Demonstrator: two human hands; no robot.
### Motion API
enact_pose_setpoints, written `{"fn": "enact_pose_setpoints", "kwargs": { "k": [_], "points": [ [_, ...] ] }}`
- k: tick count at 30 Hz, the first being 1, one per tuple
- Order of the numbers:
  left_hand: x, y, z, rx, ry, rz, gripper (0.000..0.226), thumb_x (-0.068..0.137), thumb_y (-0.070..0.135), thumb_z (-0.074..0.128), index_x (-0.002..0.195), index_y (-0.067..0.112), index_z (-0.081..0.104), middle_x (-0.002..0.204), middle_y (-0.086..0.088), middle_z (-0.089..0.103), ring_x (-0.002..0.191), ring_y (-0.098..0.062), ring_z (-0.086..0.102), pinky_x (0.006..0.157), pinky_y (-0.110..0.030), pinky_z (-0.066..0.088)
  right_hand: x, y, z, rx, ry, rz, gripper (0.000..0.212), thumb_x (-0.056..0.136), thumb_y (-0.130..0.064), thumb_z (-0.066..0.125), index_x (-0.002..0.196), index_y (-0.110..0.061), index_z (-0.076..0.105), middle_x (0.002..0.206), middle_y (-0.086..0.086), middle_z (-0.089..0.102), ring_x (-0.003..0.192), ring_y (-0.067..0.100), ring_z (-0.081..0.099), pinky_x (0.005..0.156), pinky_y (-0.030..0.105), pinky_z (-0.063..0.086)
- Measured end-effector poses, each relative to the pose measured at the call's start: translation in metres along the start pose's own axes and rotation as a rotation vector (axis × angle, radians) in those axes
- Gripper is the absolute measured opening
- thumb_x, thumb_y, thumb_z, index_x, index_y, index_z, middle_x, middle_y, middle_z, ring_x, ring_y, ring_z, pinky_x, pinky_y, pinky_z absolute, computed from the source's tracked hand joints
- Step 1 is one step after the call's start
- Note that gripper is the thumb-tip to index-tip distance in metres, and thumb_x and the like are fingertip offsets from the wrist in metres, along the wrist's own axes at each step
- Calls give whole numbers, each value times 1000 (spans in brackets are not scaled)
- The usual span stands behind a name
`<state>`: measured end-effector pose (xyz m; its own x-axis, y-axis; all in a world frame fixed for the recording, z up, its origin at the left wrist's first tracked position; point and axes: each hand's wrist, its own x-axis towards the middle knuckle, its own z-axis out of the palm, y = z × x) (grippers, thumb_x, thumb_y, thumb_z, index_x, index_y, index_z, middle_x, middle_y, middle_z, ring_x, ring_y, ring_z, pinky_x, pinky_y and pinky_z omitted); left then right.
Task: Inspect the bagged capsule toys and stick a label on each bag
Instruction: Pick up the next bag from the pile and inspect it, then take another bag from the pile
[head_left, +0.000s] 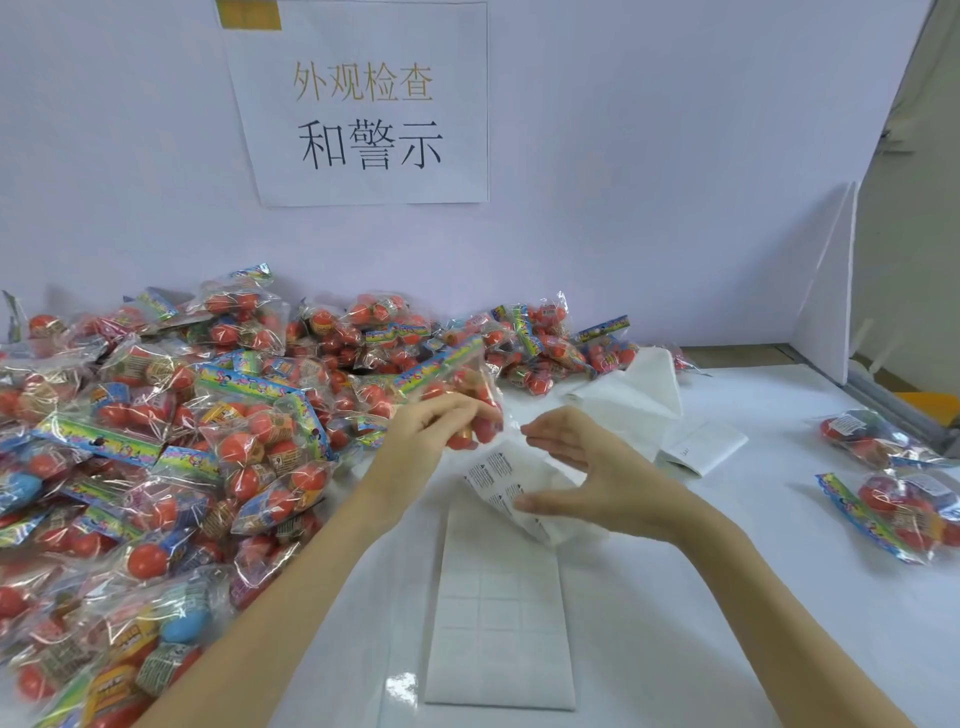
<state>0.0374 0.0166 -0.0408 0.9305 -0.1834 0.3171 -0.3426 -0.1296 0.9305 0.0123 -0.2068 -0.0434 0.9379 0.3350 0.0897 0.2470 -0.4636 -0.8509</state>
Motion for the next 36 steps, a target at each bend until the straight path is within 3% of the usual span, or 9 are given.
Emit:
{"fn": "enact_pose_setpoints", "kwargs": {
  "k": [3,6,9,12,15,20,26,31,36],
  "points": [
    [-4,-2,4,165,-131,56,15,99,22,69,100,14,82,106,-2,75,91,-12,63,78,-18,48,2,3,-7,-76,133,-62,44,75,-28,93,107,-23,65,126,-14,68,116,-6,63,106,20,48],
    [-5,-9,7,258,-167,79,3,91,23,79,92,19,79,92,20,68,87,-1,57,75,-13,42,2,3,-10,-142,234,-126,20,82,-24,88,95,-23,73,111,-14,75,105,-3,68,98,27,53],
    [-2,-13,4,236,-61,20,14,92,30,78,87,17,76,93,4,68,97,-17,61,79,-20,47,4,0,-8,-150,325,-185,5,89,-22,81,93,-21,78,99,-12,77,98,5,70,94,35,56],
    [0,-14,2,223,27,39,33,95,36,71,79,7,70,82,-13,65,87,-29,60,99,-44,44,4,-4,-5,-120,329,-193,17,95,-37,71,96,-23,80,99,-12,75,100,8,69,94,36,55],
    [1,-15,1,199,67,56,38,97,35,70,73,5,64,71,-11,60,69,-22,55,101,-54,41,1,-7,-2,-122,309,-230,36,99,-53,59,104,-24,80,105,-14,73,105,7,66,94,28,52],
    [2,-16,1,213,95,48,40,98,39,67,73,9,60,65,12,56,82,-17,53,112,-72,32,3,-5,2,-114,334,-260,17,93,-29,79,109,-27,75,106,-20,73,107,4,66,92,16,49],
    [2,-21,-1,199,-80,17,25,86,48,78,106,34,75,106,8,72,111,-24,62,92,-36,53,6,4,5,-158,363,-239,11,92,-20,79,95,-29,74,96,-26,72,95,-2,68,83,6,46],
    [5,-22,-5,184,-61,-18,21,76,45,88,79,34,70,86,9,72,83,-4,65,68,-17,49,6,4,4,-152,359,-227,10,94,-19,77,93,-29,77,93,-21,74,95,3,69,85,14,50],
    [5,-21,-8,96,-48,-42,40,75,45,87,70,11,65,76,-14,65,72,-12,60,65,-24,46,8,5,1,-136,348,-232,10,95,-15,74,91,-22,79,93,-9,72,90,11,68,87,27,54]
  ]
}}
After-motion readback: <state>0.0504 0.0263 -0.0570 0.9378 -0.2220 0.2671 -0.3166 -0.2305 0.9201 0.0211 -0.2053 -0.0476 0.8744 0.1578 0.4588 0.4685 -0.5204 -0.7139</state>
